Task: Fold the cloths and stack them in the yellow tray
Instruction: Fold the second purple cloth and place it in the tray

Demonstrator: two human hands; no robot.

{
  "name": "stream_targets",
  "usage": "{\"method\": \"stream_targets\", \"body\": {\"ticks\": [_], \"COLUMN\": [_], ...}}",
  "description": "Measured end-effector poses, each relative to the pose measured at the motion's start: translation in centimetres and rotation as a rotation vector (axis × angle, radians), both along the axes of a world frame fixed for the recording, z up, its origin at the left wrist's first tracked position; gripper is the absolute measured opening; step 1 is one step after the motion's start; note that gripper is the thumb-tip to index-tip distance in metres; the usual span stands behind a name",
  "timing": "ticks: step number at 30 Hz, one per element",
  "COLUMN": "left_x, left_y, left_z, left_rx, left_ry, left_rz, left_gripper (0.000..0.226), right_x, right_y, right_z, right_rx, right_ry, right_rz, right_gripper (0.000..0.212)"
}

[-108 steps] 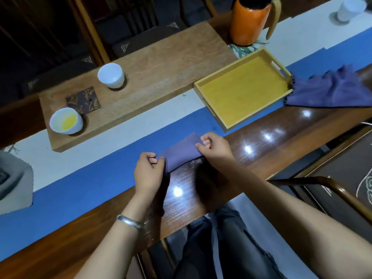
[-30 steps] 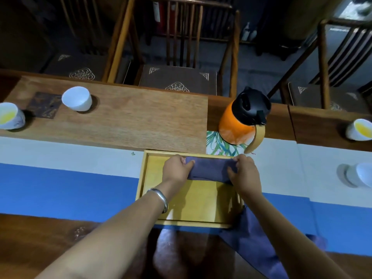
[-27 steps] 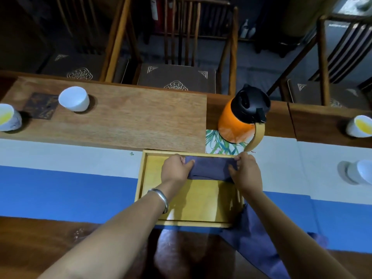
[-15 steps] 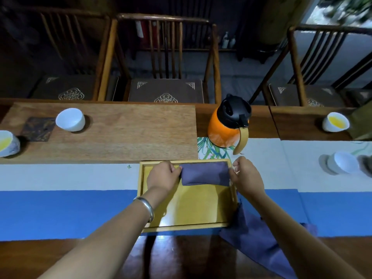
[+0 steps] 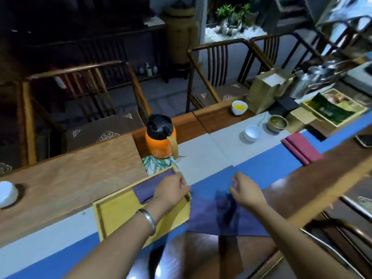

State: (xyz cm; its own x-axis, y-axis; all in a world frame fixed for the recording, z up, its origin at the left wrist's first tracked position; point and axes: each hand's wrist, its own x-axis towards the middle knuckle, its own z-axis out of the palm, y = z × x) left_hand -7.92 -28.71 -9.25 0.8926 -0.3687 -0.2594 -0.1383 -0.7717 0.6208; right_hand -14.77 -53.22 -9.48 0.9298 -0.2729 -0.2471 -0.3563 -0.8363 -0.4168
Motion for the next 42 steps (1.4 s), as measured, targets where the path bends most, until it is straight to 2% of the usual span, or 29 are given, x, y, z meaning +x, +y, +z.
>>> {"method": "stream_targets", "body": {"ticks": [4,8,15,18,20,23,25,28,33,37,42], "left_x": [-0.8,-0.9,0.1,0.2,0.2,0.2,0.1,0.0,0.0,-0.1,0.0], "left_y": [-4.2,-6.5,-6.3,-6.3,-6.4,-6.2,-5.9,-5.3,-4.2,-3.2,-0.1], "left_z": [-1.3,-3.6,-6.7,-7.2,-7.3,-7.3,-7.1,-6.9,-5.0,-2.5,1.9], "left_rx": [0.022,0.098,0.48,0.669,0.697,0.53,0.382,0.187,-0.106,-0.183,-0.201], "left_ry": [0.049,0.053,-0.046,-0.101,-0.108,-0.065,-0.047,-0.02,0.057,0.047,-0.04], "left_rz": [-0.13,-0.213,-0.332,-0.441,-0.45,-0.379,-0.31,-0.238,-0.183,-0.157,-0.111], "left_gripper": [0.017,0.02,0.046,0.049,0.042,0.019,0.013,0.013,0.012,0.019,0.022], "right_x": [-4.3,-7.2,-6.4,-4.6,-3.7,-3.0,-2.8,-3.1,-3.6,-3.4,-1.2], "right_y": [-3.5,-6.0,-7.6,-7.6,-7.2,-6.6,-6.7,-7.1,-7.7,-6.9,-3.7], "right_z": [-0.7,-2.7,-5.4,-6.3,-6.9,-7.3,-7.3,-7.3,-6.0,-3.7,0.6], "right_rx": [0.016,0.028,0.014,0.026,0.032,-0.024,-0.032,-0.055,0.1,0.308,0.388], "right_ry": [0.046,0.046,0.101,0.107,0.119,0.14,0.101,0.106,-0.001,-0.069,-0.189], "right_rz": [-0.1,-0.158,-0.181,-0.173,-0.173,-0.211,-0.251,-0.165,-0.264,-0.352,-0.223], "right_gripper": [0.011,0.025,0.02,0.032,0.041,0.044,0.029,0.01,0.021,0.02,0.023]}}
